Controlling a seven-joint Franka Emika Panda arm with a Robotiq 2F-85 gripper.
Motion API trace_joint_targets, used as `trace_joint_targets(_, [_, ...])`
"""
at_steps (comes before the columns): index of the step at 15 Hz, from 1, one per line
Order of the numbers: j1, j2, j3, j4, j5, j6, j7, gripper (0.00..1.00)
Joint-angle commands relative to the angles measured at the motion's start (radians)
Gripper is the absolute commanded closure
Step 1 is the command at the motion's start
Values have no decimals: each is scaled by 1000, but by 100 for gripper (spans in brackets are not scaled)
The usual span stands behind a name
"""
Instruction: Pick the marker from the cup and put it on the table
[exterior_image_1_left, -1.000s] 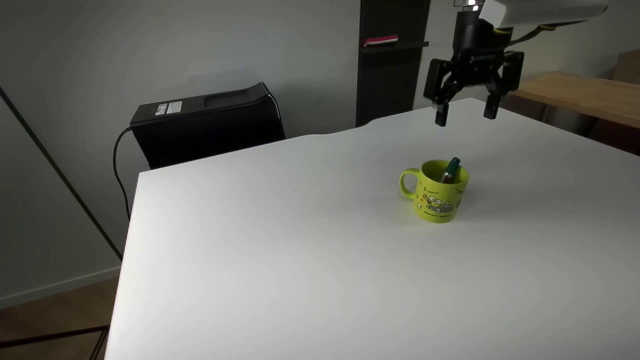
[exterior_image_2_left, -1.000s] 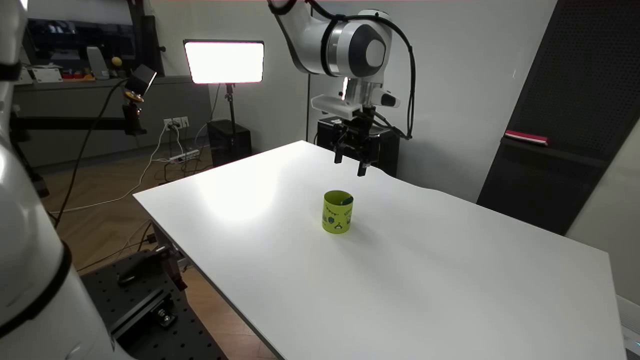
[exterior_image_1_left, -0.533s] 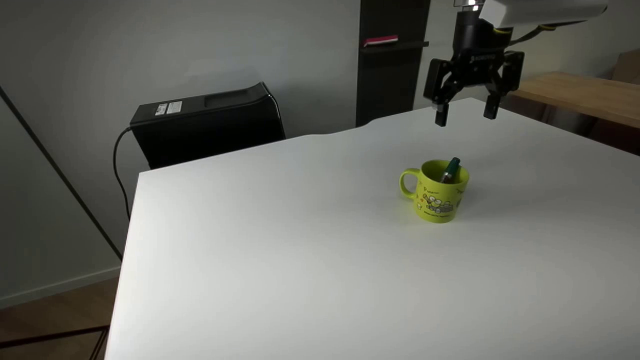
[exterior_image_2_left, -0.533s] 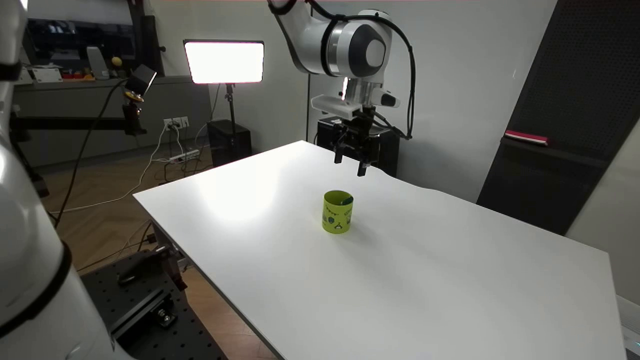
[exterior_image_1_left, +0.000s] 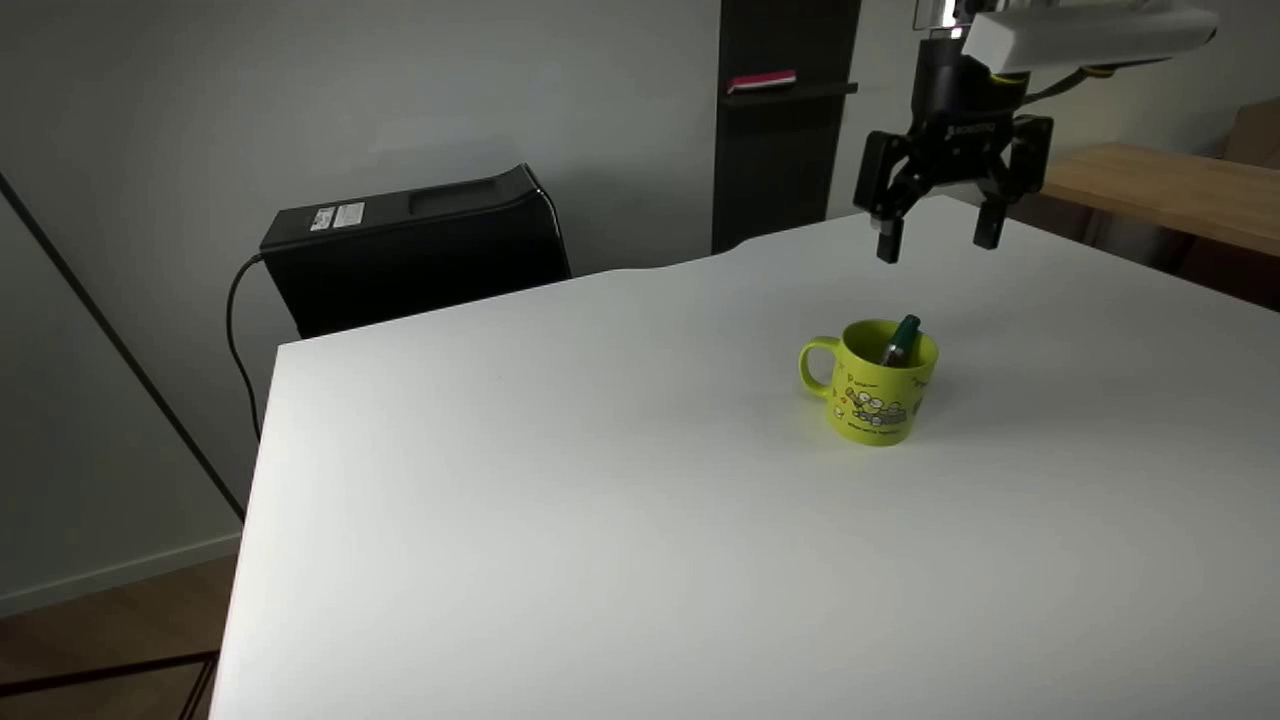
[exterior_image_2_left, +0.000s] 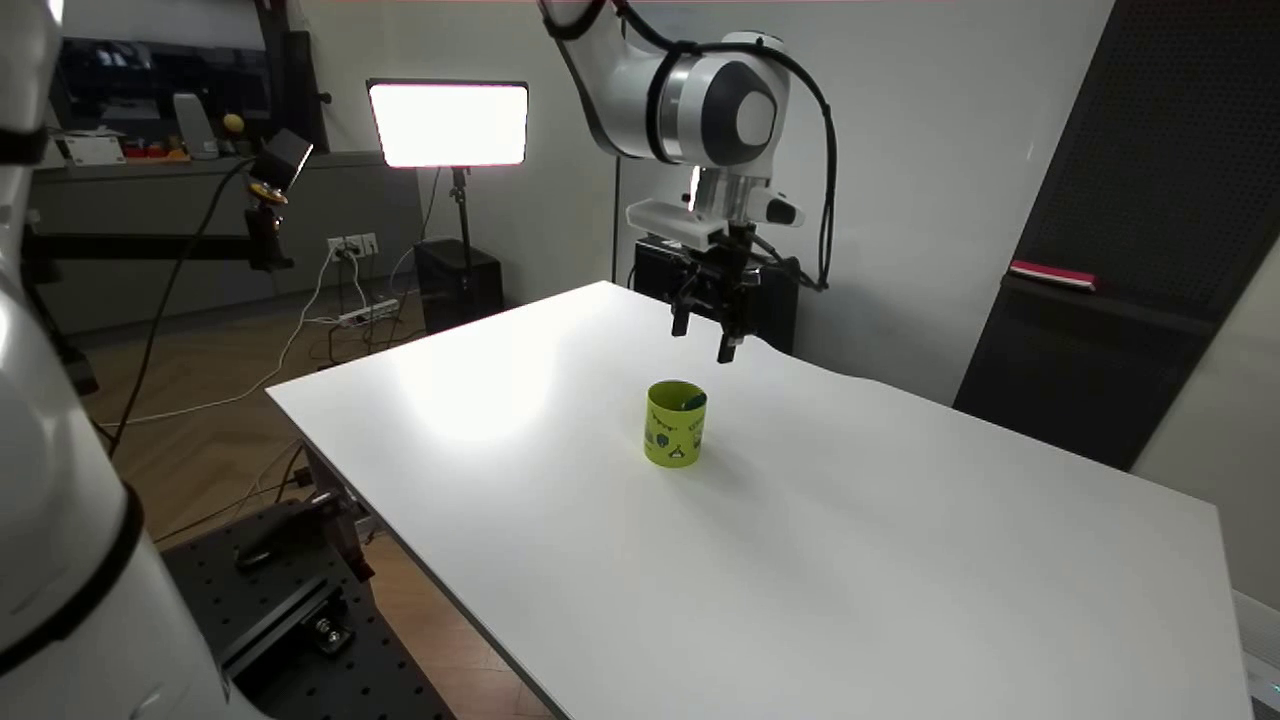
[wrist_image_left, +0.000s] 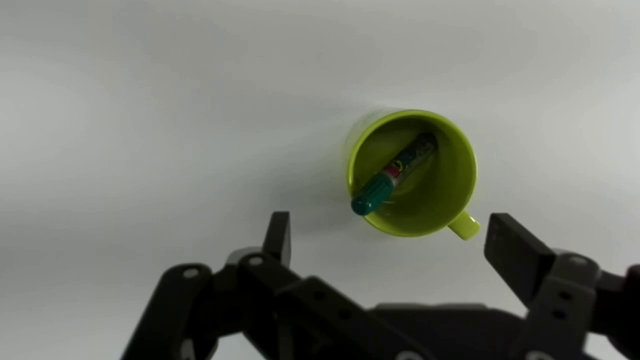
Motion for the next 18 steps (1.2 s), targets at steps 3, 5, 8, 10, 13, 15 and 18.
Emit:
trace_joint_targets(3, [-22, 50, -9, 16, 59, 37, -41, 0])
trace_joint_targets(5, [-32, 70, -9, 22, 80, 50, -56, 0])
trace_joint_targets(8, [-45, 91, -4, 20, 118, 96, -72, 0])
trace_joint_targets(10, [-51, 97, 0, 16, 145, 127, -82, 0])
trace_joint_targets(13, [-60, 103, 5, 13, 187, 154, -101, 0])
trace_joint_targets(15, [-65, 105, 8, 11, 215, 165, -106, 0])
trace_joint_targets(18, [-68, 98, 6, 4, 246, 169, -103, 0])
